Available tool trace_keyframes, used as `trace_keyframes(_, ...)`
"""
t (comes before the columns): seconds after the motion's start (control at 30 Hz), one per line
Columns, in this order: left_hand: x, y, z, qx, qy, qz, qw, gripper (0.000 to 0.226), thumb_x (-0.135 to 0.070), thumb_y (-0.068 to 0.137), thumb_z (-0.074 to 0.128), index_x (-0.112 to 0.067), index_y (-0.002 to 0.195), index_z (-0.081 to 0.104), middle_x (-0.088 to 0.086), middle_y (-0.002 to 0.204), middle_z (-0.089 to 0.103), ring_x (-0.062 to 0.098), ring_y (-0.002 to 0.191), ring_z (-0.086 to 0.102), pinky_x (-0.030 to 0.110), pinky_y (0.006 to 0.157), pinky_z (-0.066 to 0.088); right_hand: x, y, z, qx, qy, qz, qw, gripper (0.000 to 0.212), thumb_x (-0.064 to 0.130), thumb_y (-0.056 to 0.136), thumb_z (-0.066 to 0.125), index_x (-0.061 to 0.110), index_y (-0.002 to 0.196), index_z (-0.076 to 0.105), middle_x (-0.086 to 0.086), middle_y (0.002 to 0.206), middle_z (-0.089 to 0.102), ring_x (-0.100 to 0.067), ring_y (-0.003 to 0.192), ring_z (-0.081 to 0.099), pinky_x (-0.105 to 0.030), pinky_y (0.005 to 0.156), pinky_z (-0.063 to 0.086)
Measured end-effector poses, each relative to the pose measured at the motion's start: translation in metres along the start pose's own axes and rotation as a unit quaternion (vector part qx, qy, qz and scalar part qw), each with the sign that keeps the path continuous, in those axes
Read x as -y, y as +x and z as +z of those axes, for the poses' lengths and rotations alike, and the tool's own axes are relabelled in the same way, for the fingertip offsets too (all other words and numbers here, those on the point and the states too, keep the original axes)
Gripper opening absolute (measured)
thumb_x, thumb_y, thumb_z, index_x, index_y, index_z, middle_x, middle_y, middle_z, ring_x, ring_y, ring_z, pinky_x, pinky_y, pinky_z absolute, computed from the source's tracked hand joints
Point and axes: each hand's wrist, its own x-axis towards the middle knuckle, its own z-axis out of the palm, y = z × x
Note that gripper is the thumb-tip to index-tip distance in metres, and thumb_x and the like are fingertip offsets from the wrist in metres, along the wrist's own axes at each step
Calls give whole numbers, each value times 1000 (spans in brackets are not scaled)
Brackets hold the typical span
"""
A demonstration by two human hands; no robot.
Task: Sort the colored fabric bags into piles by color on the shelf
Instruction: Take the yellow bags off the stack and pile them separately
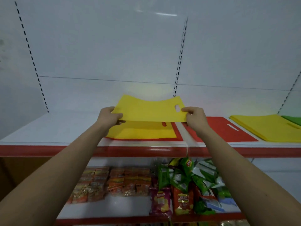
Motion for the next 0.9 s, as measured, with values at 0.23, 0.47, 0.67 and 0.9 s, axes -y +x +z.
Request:
trace_keyframes(0.23, -34, -51, 52, 43, -49, -5, 998, 73, 20, 87, 48, -19, 148, 38, 17, 113, 59, 30, 85, 58, 47, 83, 57, -6, -20, -93, 54, 61, 10, 997, 38, -2, 95, 54, -5, 133, 52, -16, 99, 59, -14, 46, 56, -21, 46, 48)
trace_keyframes(0.47, -40, -119, 153, 88, -2, 2, 996, 62, 16, 86, 47, -8, 142, 49, 13, 121, 55, 26, 93, 51, 35, 76, 40, -51, -51, -207, 71, 56, 26, 996, 43, -6, 96, 47, -4, 139, 46, -13, 143, 43, -17, 50, 58, -23, 55, 53)
trace_keyframes(0.67, -48, -158, 241, 124, 20, 8, 992, 57, 10, 89, 52, -4, 144, 46, 16, 142, 44, 36, 122, 51, 39, 89, 46, -103, -73, -297, 55, 50, 64, 995, 47, -6, 97, 42, 0, 143, 44, -15, 149, 39, -21, 70, 62, -44, 75, 57)
trace_keyframes(0.9, -55, -175, 325, 176, 21, 19, 984, 61, 6, 85, 62, -5, 144, 46, 14, 148, 44, 29, 132, 44, 40, 111, 39, -164, -72, -372, 12, 18, 87, 996, 47, -3, 97, 46, 5, 143, 46, -12, 155, 34, -27, 129, 47, -30, 85, 44)
